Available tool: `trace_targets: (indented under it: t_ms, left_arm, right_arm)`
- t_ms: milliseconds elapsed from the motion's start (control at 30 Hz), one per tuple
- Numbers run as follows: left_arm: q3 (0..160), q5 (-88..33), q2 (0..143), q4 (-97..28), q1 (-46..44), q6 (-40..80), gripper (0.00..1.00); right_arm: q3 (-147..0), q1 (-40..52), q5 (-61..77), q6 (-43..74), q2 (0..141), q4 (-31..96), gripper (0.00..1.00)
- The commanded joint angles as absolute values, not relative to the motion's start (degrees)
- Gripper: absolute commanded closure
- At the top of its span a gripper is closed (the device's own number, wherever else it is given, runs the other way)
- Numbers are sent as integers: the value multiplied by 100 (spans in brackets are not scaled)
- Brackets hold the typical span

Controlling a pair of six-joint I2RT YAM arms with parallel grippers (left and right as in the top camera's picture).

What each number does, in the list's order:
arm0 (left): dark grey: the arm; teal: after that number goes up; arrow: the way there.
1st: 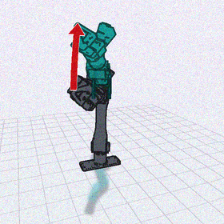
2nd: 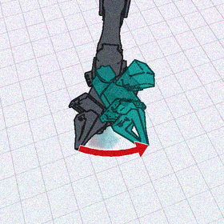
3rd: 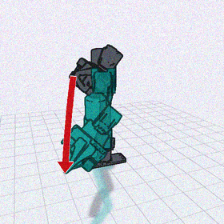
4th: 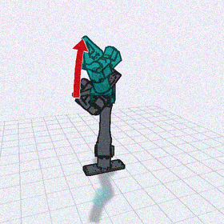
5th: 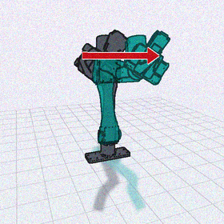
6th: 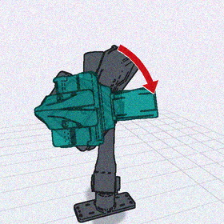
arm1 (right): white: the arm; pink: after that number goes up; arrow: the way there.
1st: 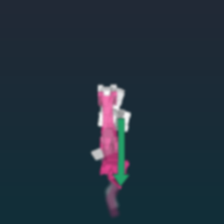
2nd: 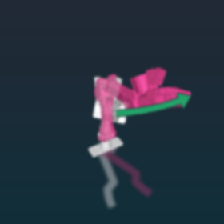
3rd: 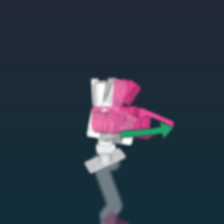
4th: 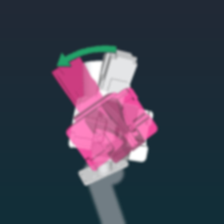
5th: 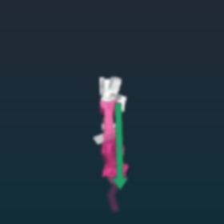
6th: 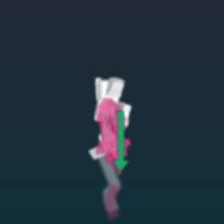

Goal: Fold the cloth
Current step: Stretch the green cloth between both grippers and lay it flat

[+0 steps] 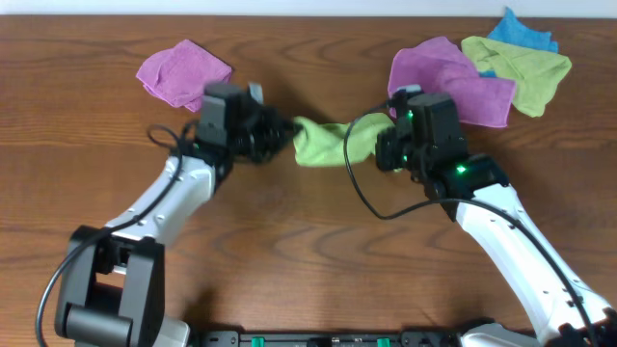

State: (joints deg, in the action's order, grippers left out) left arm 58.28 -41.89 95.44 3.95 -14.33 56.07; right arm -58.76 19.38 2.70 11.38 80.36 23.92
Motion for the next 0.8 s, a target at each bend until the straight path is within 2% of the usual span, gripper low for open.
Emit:
trace_targets:
  t_ms: [0, 200, 433, 600, 767]
  left_arm:
    - [6506, -3806, 9546, 196, -1284, 5107, 94]
    - [7164, -3227, 9553, -3, -1184, 4775, 94]
    - [7227, -2788, 9574, 43, -982, 4554, 94]
    - [7227, -3081, 9579, -36, -703, 4230, 94]
    - [7227, -3693, 9579, -661, -475, 3859, 94]
  right_arm:
    - [-5883, 1914, -71, 1146, 8152, 1859, 99]
    - [-6169, 1914, -329, 797, 8807, 1033, 99]
    - [-7332, 1852, -626, 263, 9730, 1015, 99]
    - [-7835, 1787, -626, 196, 9902, 1470, 99]
    - [-7944, 1782, -611, 117, 9850, 2285, 99]
